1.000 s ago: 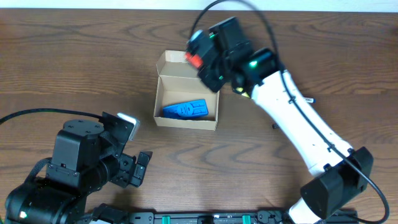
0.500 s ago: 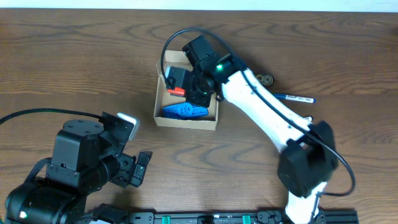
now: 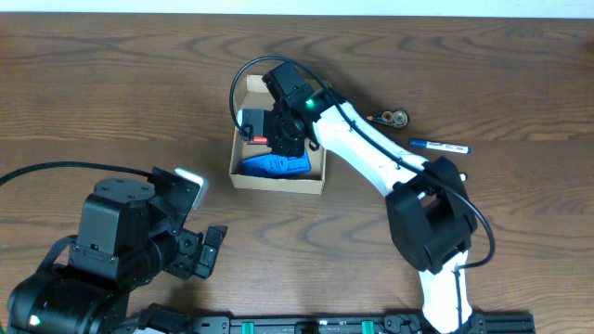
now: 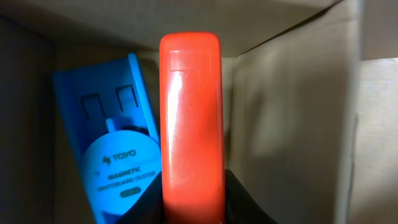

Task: Pack container
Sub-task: 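Carry the red stapler into the box beside the duster and release, then withdraw the right gripper and reach to the yellow highlighter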

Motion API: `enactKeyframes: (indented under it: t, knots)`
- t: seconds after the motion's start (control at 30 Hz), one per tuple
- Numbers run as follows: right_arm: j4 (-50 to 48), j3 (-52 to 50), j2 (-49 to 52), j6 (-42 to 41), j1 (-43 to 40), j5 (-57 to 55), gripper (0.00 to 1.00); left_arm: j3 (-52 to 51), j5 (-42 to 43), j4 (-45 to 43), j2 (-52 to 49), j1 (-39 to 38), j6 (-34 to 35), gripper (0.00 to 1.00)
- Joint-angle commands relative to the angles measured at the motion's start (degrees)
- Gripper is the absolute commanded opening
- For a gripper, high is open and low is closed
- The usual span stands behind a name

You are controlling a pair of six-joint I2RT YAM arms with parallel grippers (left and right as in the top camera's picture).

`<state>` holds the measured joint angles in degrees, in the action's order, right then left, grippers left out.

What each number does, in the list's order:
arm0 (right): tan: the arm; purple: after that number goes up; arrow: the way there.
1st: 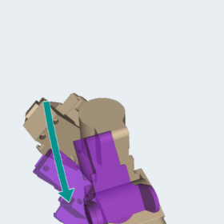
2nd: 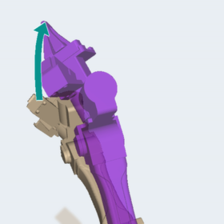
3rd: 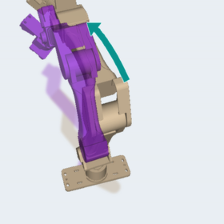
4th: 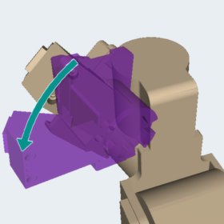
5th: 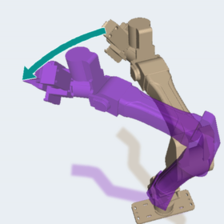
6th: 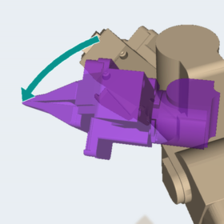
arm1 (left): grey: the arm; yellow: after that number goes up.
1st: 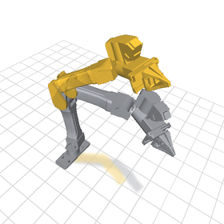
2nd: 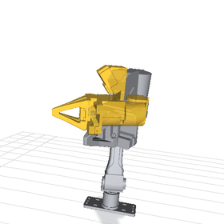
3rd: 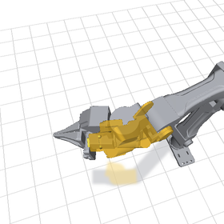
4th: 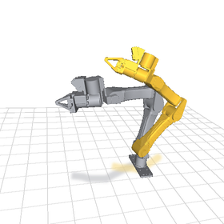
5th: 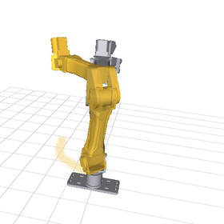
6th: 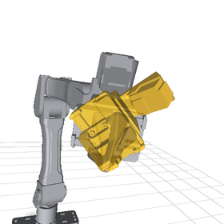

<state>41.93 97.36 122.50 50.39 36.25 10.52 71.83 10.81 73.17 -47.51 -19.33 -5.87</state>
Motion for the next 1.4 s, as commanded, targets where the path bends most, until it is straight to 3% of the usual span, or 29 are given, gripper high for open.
enactKeyframes:
  t: [0.0,0.1,0.2,0.4,0.67,0.97,1.37]
  knots:
    - [-0.9,0.1,1.4,2.2,0.2,0.9,0.13,0.8,0.6,0.2,-0.1,0.2,-0.3,0.95]
    - [-0.9,0.1,1.4,2.2,0.2,0.9,0.17,0.8,0.6,0.2,-0.1,0.2,-0.3,0.95]
    - [-0.9,0.1,1.4,2.1,0.1,0.9,0.35,0.8,0.6,0.2,-0.1,0.2,-0.3,0.95]
    - [-1.0,0.1,1.4,1.9,0.2,0.9,0.43,0.8,0.6,0.2,-0.1,0.2,-0.3,0.95]
    - [0.0,0.1,-3.2,-5.2,0.2,0.9,0.43,0.8,0.6,0.2,-0.1,0.2,-0.3,0.95]
    - [4.3,0.1,-19.1,-10.1,-0.8,-0.1,0.45,0.8,0.6,0.2,-0.1,0.2,-0.3,0.95]
    - [16.8,0.1,-30.4,-15.3,-12.9,-2.8,0.46,0.8,0.6,0.2,-0.1,0.2,-0.3,0.95]
